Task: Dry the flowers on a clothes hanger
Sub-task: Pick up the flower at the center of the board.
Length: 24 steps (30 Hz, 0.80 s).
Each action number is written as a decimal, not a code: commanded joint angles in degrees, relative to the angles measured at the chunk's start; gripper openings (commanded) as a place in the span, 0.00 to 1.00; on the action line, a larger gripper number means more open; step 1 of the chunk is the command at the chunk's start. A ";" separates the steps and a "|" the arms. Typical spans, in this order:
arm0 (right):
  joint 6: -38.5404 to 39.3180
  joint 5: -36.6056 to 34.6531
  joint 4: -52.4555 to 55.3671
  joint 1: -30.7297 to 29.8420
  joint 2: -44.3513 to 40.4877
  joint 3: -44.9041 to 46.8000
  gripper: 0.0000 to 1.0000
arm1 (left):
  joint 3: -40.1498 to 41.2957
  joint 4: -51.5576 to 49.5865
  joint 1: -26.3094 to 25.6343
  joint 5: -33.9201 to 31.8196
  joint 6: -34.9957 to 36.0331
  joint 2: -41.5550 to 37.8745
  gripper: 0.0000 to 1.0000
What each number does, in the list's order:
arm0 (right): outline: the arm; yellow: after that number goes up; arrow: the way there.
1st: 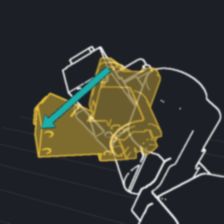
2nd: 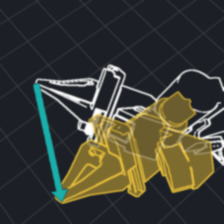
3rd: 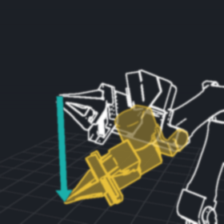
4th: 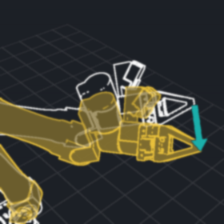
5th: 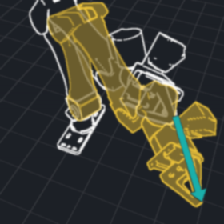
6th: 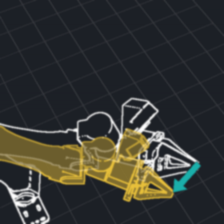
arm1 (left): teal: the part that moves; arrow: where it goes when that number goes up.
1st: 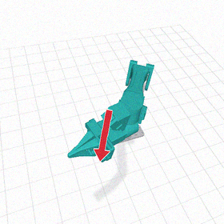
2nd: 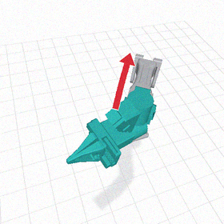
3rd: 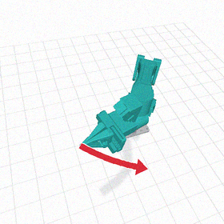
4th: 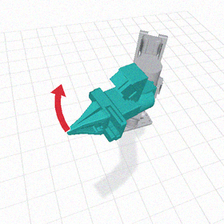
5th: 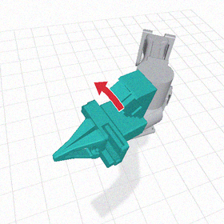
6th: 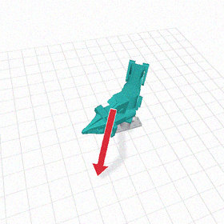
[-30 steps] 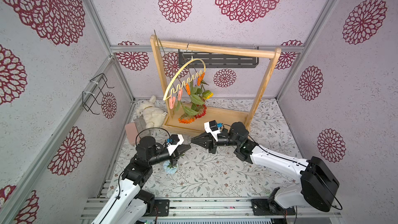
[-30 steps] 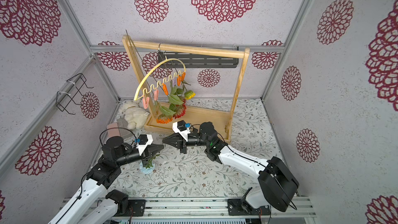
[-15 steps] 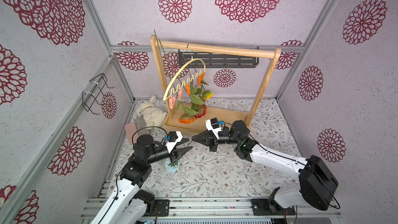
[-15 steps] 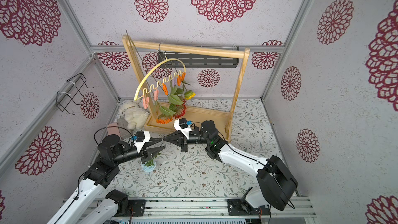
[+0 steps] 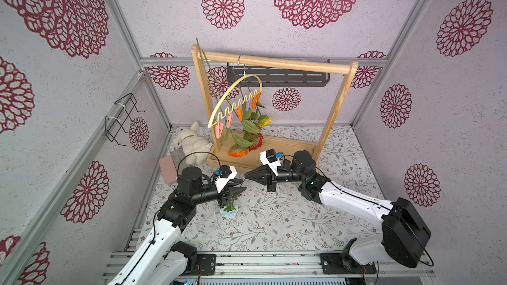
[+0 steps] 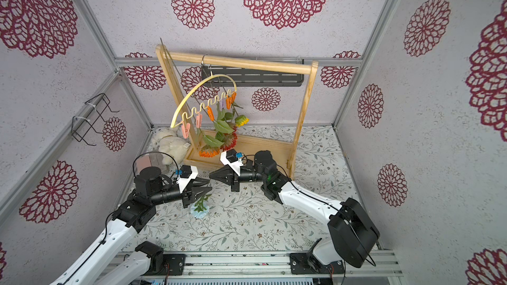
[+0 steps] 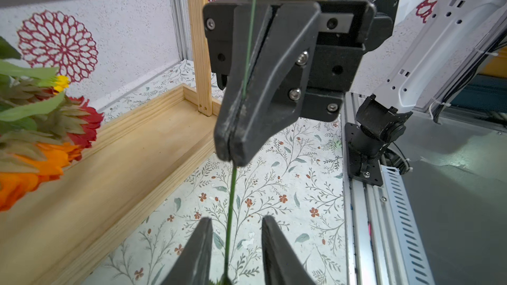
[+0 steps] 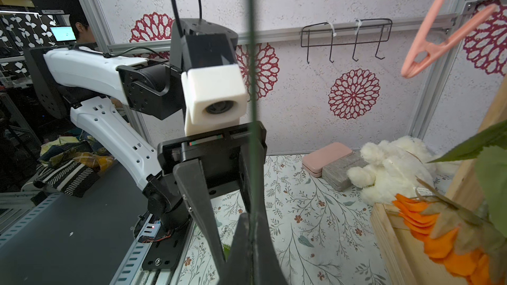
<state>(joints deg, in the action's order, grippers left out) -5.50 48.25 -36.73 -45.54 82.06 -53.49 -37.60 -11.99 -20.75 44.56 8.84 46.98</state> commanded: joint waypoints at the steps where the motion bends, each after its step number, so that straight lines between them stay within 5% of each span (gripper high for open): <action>1: 0.98 -0.07 -0.08 0.36 -2.17 -2.05 0.00 | -2.27 -1.19 -0.40 1.01 1.11 0.56 0.15; 7: 0.93 -0.33 0.26 0.36 -2.26 -2.40 0.00 | -2.95 -1.91 -0.42 1.32 1.56 1.55 0.00; 10: 1.12 -0.93 0.98 0.36 -2.26 -2.66 0.00 | -3.52 -2.66 -0.39 0.64 1.52 1.76 0.00; 12: 1.19 -1.71 1.24 0.37 -2.43 -2.58 0.22 | -3.85 -2.70 -0.35 -0.83 0.41 1.72 0.00; 15: 0.11 -1.49 -1.54 0.60 -2.78 -2.19 0.39 | -5.11 -3.76 -0.14 -2.45 -0.68 0.89 0.00; 24: -8.19 -6.40 -14.50 1.51 -1.56 -3.83 0.59 | -4.47 -9.04 1.06 -8.93 0.11 -11.21 0.00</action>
<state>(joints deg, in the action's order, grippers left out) -9.76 44.49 -43.18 -44.38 81.80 -54.30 -42.22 -18.26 -20.29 39.64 8.47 39.35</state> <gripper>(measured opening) 0.578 0.044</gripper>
